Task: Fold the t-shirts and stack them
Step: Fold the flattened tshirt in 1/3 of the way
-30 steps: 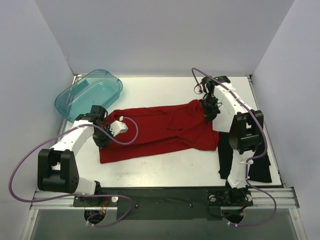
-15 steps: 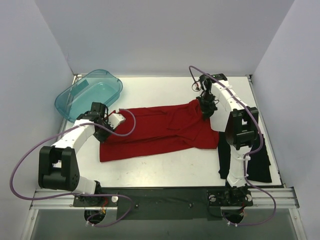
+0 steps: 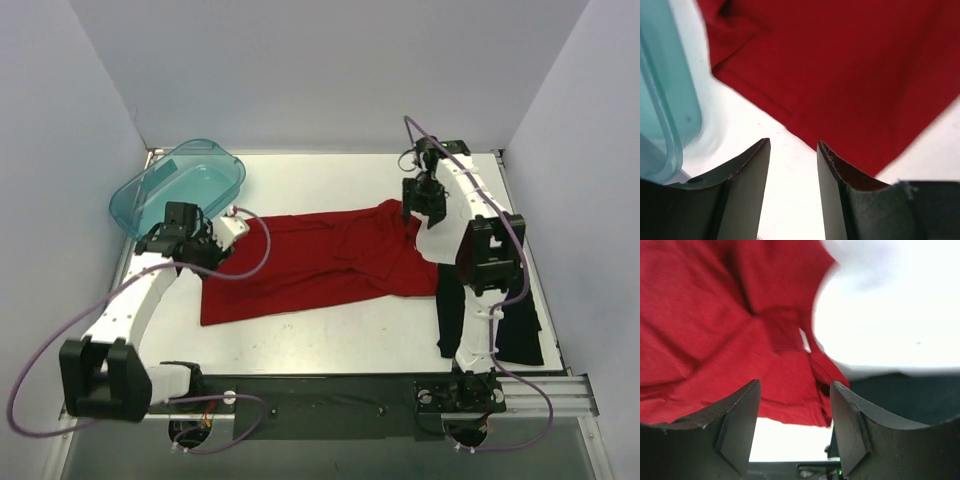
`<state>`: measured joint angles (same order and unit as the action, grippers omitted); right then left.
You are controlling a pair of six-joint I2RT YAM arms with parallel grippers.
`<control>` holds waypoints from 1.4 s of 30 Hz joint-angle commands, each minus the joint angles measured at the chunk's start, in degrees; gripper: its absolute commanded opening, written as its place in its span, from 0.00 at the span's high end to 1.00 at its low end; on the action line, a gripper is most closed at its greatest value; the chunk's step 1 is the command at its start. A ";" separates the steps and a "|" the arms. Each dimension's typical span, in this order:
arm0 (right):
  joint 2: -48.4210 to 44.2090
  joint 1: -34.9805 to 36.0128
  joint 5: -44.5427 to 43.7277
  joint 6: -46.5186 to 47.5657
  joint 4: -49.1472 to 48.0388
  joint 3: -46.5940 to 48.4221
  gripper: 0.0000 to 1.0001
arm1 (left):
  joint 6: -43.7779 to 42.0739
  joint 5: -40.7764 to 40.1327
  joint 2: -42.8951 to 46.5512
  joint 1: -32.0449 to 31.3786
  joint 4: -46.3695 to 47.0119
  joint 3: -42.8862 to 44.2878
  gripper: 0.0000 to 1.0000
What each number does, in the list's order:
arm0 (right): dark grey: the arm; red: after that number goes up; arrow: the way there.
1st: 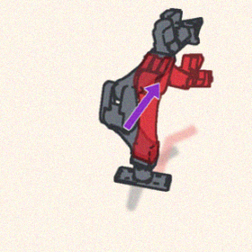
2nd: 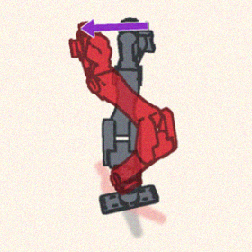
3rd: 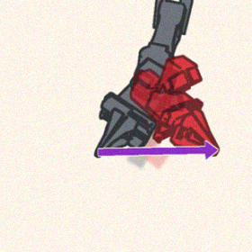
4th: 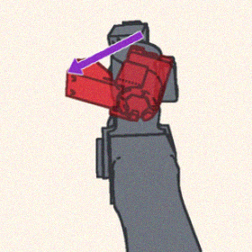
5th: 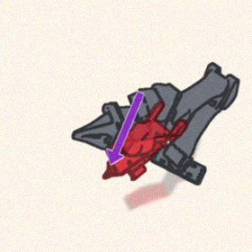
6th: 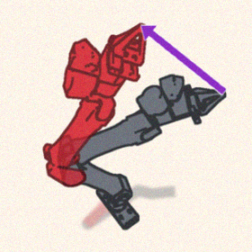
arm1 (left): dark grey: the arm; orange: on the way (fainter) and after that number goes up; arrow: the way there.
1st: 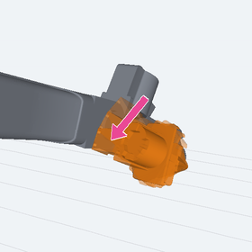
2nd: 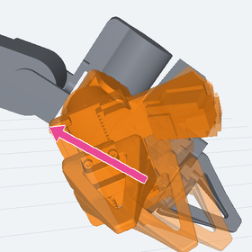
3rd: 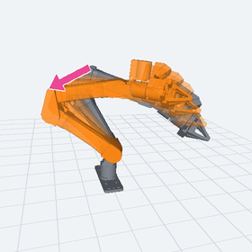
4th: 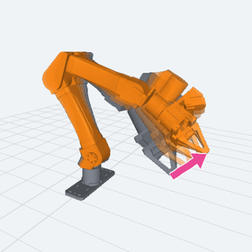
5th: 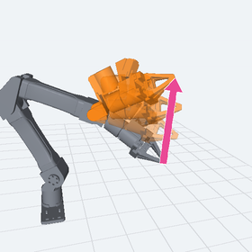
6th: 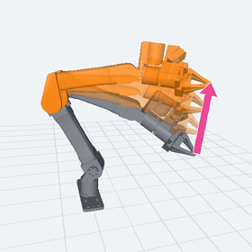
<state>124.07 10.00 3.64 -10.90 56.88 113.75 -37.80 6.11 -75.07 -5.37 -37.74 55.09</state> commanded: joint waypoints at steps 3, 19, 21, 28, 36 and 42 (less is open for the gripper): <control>-22.25 -6.22 1.89 -8.43 -0.18 -25.27 0.47 | -28.98 15.08 13.53 -1.31 -16.59 -10.76 0.44; -26.08 -7.27 6.81 -18.46 -21.09 -52.58 0.51 | -28.12 5.41 11.62 -5.09 4.76 -25.91 0.48; -24.58 -7.27 8.13 -18.72 -22.77 -53.02 0.52 | -26.37 4.62 10.65 -5.09 7.05 -26.61 0.58; -22.29 -7.54 7.44 -19.25 -22.43 -53.63 0.77 | -23.02 4.53 11.95 -4.39 8.55 -27.67 1.00; -28.69 -7.63 9.80 -16.62 -13.12 -55.65 1.00 | -33.90 2.86 14.51 4.30 -3.11 -20.83 1.00; -34.33 -6.40 13.94 -15.47 -3.81 -59.43 1.00 | -42.16 3.12 13.99 8.26 -16.37 -15.81 1.00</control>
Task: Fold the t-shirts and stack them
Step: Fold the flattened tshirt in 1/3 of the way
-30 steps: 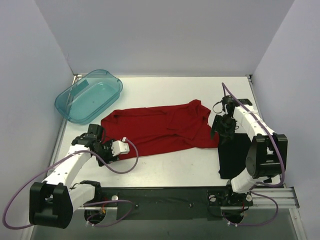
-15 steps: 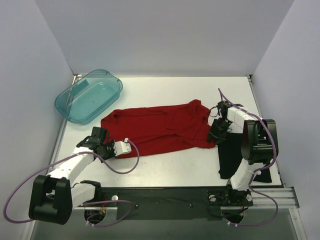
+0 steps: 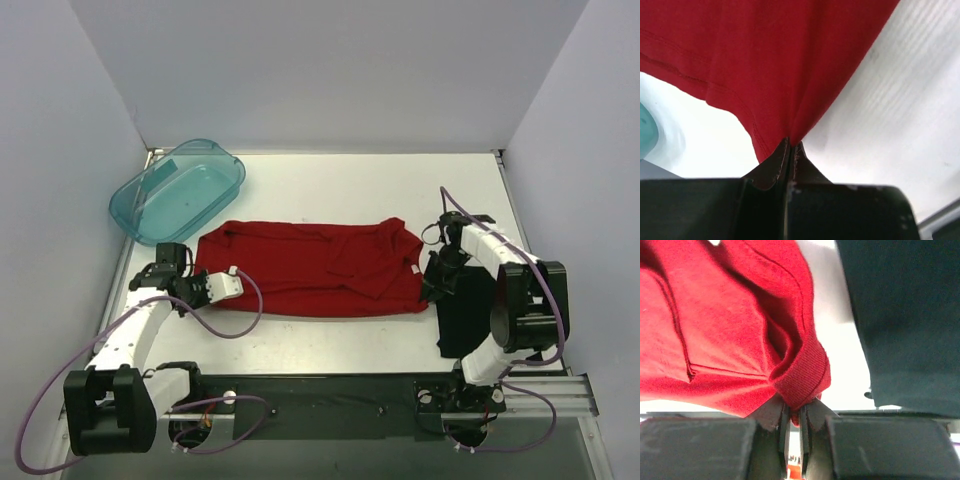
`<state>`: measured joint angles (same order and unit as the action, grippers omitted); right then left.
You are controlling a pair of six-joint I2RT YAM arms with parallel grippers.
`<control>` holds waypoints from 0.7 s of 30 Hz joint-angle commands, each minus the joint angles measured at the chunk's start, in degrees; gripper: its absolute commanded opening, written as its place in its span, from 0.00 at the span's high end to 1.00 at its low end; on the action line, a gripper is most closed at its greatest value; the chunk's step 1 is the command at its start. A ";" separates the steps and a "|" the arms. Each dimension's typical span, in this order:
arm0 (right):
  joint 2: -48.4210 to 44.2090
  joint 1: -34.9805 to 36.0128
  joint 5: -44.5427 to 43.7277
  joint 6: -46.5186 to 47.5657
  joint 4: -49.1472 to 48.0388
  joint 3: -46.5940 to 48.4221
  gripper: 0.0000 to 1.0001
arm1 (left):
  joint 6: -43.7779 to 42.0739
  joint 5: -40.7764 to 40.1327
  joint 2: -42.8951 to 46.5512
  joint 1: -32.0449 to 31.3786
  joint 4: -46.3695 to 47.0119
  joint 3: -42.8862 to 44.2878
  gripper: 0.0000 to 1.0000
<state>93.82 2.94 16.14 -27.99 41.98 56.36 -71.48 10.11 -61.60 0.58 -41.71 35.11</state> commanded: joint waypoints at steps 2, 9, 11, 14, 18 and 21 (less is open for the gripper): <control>-5.92 1.63 2.23 1.18 13.20 -3.18 1.00 | -9.55 -0.10 0.61 2.41 -16.80 5.05 1.00; -10.24 3.48 2.49 -1.37 17.09 -9.06 1.00 | -11.66 4.74 0.96 2.41 -26.74 6.37 1.00; -10.41 3.83 2.67 -1.28 17.70 -9.95 1.00 | -12.01 5.18 1.13 2.32 -27.63 6.37 1.00; -10.24 4.53 2.41 -1.02 18.67 -11.09 0.96 | -13.77 5.53 1.40 2.32 -28.77 6.28 1.00; -9.71 3.57 -1.46 -0.66 18.49 -11.10 0.68 | -13.51 7.73 1.49 1.27 -29.56 7.24 0.38; -11.73 3.74 -3.22 -1.10 18.58 -5.66 0.66 | -11.68 8.96 0.96 0.74 -29.14 9.79 0.14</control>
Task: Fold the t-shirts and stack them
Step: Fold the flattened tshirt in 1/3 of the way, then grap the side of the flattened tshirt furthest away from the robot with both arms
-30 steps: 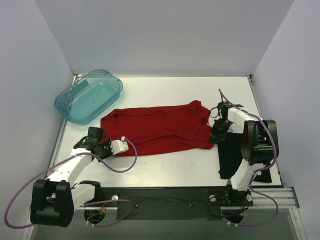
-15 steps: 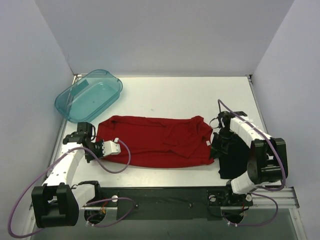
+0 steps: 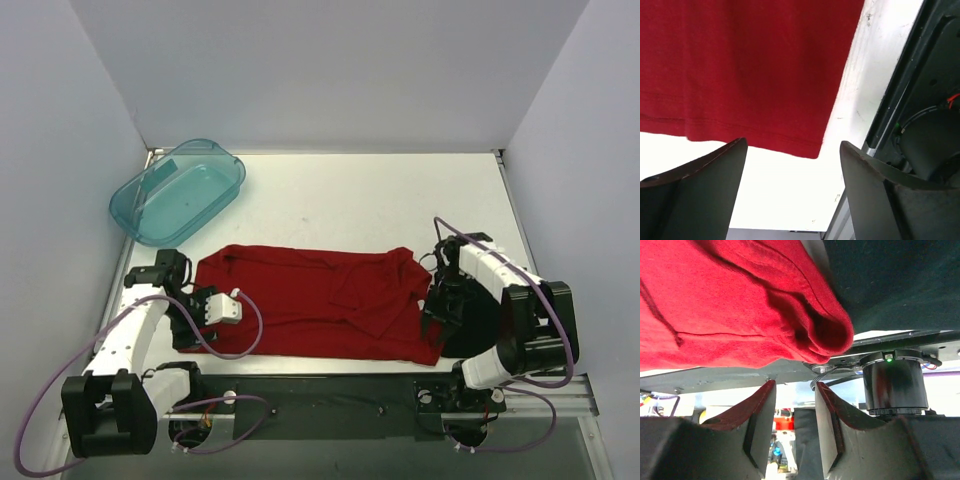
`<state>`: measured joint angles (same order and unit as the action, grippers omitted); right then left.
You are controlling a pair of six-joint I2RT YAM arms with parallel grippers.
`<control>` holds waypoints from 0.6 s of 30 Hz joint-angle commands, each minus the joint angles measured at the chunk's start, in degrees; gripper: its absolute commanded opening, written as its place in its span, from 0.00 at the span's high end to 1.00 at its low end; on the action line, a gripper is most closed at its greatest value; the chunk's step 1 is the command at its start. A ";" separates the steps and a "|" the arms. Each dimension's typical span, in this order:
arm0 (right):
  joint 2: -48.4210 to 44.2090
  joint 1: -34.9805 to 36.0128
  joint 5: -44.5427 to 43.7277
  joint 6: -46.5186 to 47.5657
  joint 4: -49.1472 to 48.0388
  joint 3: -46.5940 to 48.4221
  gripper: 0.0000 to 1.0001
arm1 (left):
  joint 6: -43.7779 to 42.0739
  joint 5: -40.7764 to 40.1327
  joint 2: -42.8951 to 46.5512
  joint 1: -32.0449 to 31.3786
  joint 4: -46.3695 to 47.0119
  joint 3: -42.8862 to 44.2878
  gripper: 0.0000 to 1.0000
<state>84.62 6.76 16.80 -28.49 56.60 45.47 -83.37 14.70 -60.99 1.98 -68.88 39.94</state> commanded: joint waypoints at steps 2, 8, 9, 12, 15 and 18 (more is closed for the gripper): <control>-3.41 1.48 -5.28 -0.08 4.13 10.23 0.66 | 6.43 5.25 -0.44 -0.66 2.67 7.86 0.14; 2.38 7.55 -7.48 5.19 -0.42 25.80 0.60 | 19.28 12.35 -10.10 -1.45 12.89 19.98 0.16; 5.18 7.74 -6.87 6.16 -1.39 27.89 0.60 | 20.78 13.07 -13.16 -1.45 14.90 22.61 0.21; 10.73 8.18 -6.34 6.52 -5.08 30.37 0.62 | 24.57 13.96 -18.80 -4.06 17.90 26.75 0.29; 16.96 8.44 -5.46 5.47 -7.55 32.21 0.62 | 31.84 8.35 -25.38 -7.24 23.24 29.57 0.32; 19.97 9.58 -5.72 3.97 -10.18 33.89 0.61 | 43.43 -2.47 -28.83 -10.24 27.30 29.76 0.31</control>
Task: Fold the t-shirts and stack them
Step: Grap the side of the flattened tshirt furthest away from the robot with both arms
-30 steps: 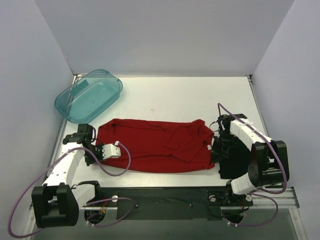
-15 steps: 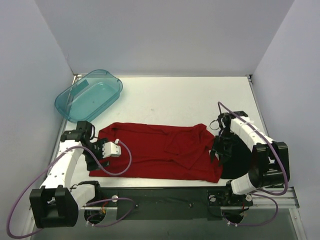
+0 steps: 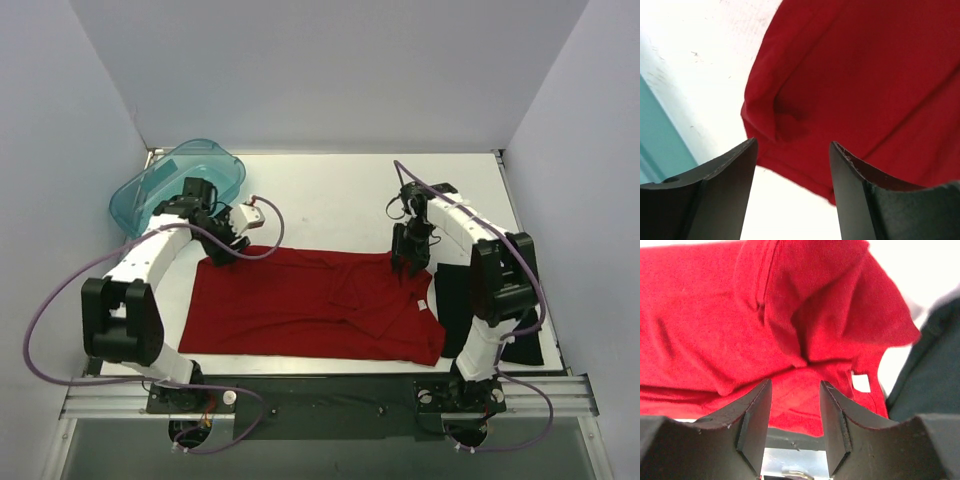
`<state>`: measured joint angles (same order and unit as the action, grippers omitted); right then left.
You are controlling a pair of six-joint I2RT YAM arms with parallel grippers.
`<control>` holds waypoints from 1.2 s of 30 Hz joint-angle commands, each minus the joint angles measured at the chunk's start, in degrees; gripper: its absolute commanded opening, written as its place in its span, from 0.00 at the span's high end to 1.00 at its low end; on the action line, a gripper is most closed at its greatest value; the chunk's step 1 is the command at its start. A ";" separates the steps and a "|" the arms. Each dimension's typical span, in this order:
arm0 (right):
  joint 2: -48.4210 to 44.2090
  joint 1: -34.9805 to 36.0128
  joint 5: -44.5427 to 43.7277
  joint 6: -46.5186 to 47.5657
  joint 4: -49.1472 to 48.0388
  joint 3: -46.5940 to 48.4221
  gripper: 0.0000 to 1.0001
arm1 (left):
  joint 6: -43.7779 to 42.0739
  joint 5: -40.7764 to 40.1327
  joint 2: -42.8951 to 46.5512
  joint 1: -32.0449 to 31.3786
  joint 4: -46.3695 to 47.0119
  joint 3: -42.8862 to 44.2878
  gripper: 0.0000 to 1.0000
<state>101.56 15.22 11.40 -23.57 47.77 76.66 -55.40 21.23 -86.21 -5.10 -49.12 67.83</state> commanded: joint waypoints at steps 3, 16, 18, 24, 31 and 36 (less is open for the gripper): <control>5.75 1.74 -0.76 -1.04 -4.34 3.05 0.61 | 21.29 -11.65 -3.96 -2.98 12.28 -0.15 0.28; 10.24 1.74 -2.88 -0.25 -5.14 1.39 0.74 | 30.26 -17.27 -11.34 -3.33 16.69 -0.77 0.38; 10.67 1.74 -2.35 -0.16 -5.41 1.30 0.74 | 30.00 -20.26 -12.39 -3.25 17.48 -1.30 0.38; 12.17 1.48 0.47 -0.51 -6.37 1.73 1.00 | 28.68 -24.49 -16.87 -3.07 16.78 1.42 0.46; 6.04 -2.91 8.97 -2.35 -6.37 4.46 1.00 | 25.26 -25.72 -17.15 -2.37 15.30 4.49 1.00; -0.04 -7.75 18.63 -2.97 -6.02 4.73 1.00 | 16.75 -28.61 -11.45 -1.31 14.23 3.72 1.00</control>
<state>109.45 10.39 20.64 -25.36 39.62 78.87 -31.33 -4.25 -104.01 -7.51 -33.93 70.02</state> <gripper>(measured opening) 0.006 0.043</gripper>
